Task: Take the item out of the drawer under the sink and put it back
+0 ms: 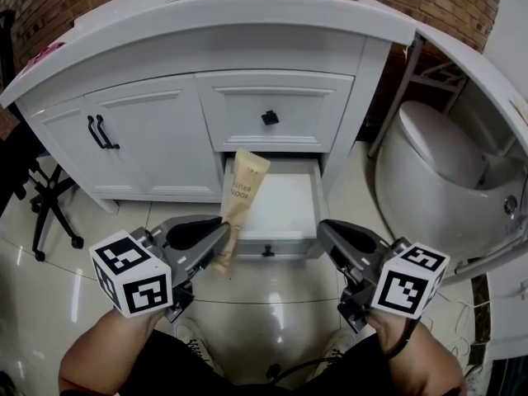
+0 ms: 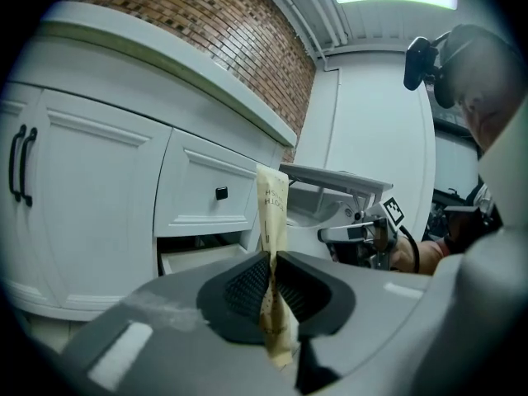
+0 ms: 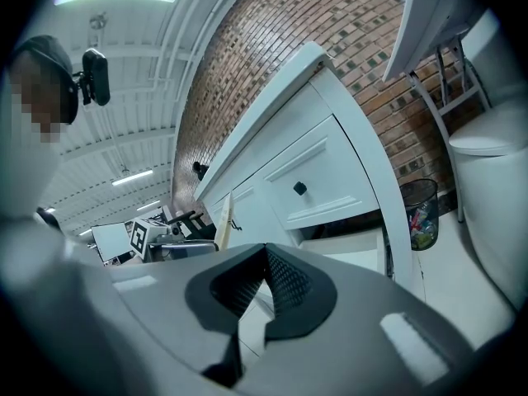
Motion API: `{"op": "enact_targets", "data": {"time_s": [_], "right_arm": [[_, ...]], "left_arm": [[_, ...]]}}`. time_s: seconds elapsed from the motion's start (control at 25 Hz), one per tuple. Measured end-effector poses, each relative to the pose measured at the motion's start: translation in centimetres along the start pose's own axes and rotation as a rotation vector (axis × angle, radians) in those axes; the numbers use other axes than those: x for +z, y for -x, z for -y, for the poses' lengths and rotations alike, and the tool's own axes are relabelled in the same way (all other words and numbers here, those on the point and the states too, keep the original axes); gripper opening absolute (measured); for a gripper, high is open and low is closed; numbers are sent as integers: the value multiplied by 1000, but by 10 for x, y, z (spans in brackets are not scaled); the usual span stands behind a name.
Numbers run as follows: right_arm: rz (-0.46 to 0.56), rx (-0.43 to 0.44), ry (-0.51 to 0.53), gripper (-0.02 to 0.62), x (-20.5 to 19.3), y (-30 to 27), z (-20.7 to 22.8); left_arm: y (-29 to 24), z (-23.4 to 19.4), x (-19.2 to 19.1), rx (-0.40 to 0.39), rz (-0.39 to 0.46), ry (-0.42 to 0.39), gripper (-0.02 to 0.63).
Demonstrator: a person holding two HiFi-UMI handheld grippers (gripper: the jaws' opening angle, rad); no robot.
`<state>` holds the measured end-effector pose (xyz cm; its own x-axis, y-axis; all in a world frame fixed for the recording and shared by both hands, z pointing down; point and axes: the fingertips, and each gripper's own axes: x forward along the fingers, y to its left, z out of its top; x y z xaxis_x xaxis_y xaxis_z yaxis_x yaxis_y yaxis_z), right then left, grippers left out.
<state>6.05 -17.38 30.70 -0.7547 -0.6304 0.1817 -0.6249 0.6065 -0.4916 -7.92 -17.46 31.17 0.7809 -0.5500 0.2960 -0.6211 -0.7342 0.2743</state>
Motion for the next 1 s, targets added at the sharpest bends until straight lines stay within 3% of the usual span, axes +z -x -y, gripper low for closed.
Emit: {"op": "enact_targets", "data": {"time_s": [0.24,0.44,0.56,0.64,0.76,0.88,1.0], "right_arm": [[17,-10,-5,5,4,3,4],[31,-26,0,5,8,4,8],[18,-37,25,5,6,0,9],[10,-40,24,5,4,-2,11],[0,-36,20,5,2,-4,12],[-8,-29,21,5,2,-5,11],[-7,-25,21,5,4,-6,11]], "left_arm": [[-13,-19,35,67,5,-173,35],[-53,-32,56,105,-20,-375,35],[-84,-45,51,107,-65,-372,35],[-106,-56,37,100,-142,-344,35],[-134,-77,-1,99,-326,-322,35],[-155,-92,-36,105,-489,-360,37],[-170,-100,-57,102,-590,-378,37]]}}
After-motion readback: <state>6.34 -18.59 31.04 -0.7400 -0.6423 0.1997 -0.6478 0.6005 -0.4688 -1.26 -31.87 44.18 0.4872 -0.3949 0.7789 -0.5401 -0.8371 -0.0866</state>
